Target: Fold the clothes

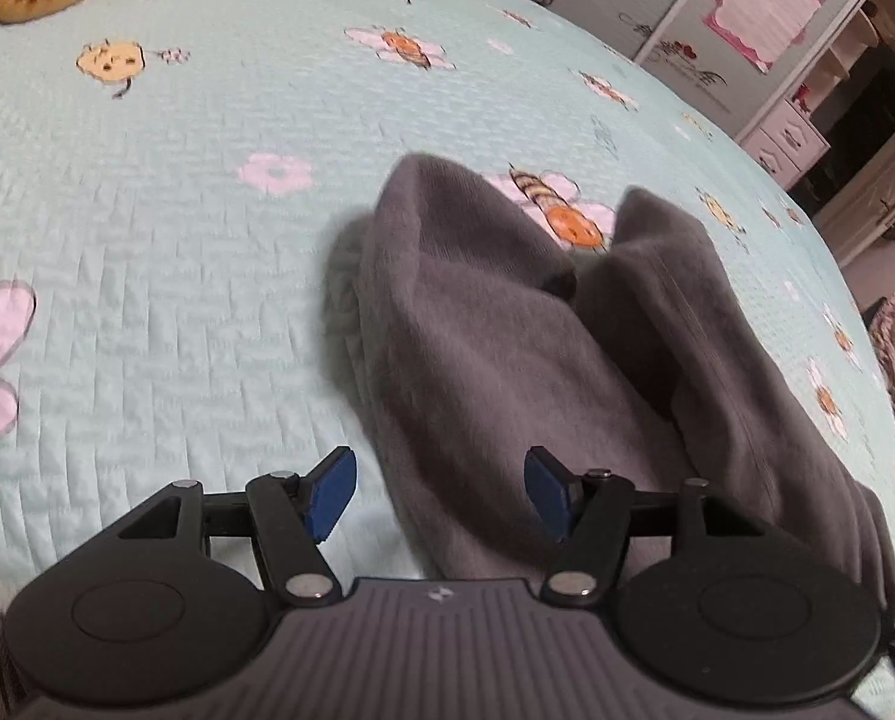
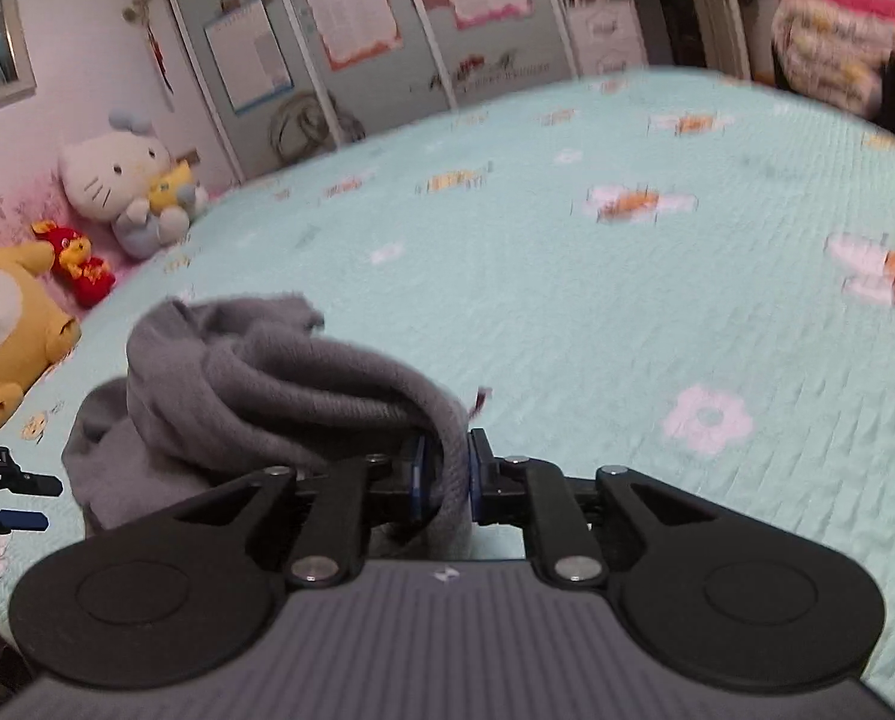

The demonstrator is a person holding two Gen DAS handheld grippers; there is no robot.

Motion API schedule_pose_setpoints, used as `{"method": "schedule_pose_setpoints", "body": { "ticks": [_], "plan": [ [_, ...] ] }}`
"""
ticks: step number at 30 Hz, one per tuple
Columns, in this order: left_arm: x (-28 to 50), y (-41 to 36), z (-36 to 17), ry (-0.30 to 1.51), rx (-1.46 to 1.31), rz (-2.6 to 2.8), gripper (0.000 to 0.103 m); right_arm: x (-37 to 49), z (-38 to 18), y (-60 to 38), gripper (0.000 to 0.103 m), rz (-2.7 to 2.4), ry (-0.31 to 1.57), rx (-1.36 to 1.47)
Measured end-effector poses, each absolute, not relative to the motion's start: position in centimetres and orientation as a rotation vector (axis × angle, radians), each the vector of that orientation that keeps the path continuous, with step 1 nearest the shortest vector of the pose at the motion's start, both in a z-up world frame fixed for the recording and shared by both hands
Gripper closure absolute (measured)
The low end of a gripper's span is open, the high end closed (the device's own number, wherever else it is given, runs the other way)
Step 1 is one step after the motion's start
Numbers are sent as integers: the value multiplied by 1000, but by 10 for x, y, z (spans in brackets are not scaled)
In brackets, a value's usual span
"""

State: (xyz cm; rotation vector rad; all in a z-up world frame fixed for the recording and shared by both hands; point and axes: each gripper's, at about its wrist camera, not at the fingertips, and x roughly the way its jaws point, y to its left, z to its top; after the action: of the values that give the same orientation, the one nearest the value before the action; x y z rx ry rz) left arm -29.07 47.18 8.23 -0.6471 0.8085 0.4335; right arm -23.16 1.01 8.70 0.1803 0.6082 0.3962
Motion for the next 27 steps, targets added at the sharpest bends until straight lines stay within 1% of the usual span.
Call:
{"method": "schedule_pose_setpoints", "body": {
  "ticks": [1,2,4,7,11,14,17,18,19,20,21,22,24,25,26,27],
  "plan": [
    [-287,477,81,803,-649,450,38,-234,93,13,72,405,580,155],
    [-282,483,80,798,-652,466,38,-236,100,18,68,419,555,129],
    [-273,494,79,795,-650,492,38,-241,111,29,54,455,509,84],
    [-255,508,79,815,-617,499,38,-243,116,46,42,481,486,5],
    [-227,527,79,818,-585,525,38,-240,102,57,40,447,544,-100],
    [-202,534,77,839,-534,514,38,-239,92,45,40,391,585,-33],
    [-174,538,74,877,-462,498,34,-242,82,33,40,360,624,34],
    [-168,539,69,899,-450,503,35,-242,77,29,40,361,639,51],
    [-162,540,64,924,-444,513,38,-241,74,27,40,361,651,71],
    [-158,541,59,944,-445,513,47,-241,71,24,40,358,661,94],
    [-156,541,54,958,-455,495,68,-239,69,22,40,357,668,119],
    [-156,539,52,967,-457,485,79,-237,67,20,40,357,675,154],
    [-162,531,51,969,-424,477,88,-232,63,17,40,355,703,232],
    [-167,525,53,959,-385,473,90,-230,62,15,40,357,713,261],
    [-175,519,57,940,-365,464,98,-229,59,14,40,362,721,286],
    [-184,514,62,918,-353,453,98,-228,57,12,40,362,726,304]
  ]
}}
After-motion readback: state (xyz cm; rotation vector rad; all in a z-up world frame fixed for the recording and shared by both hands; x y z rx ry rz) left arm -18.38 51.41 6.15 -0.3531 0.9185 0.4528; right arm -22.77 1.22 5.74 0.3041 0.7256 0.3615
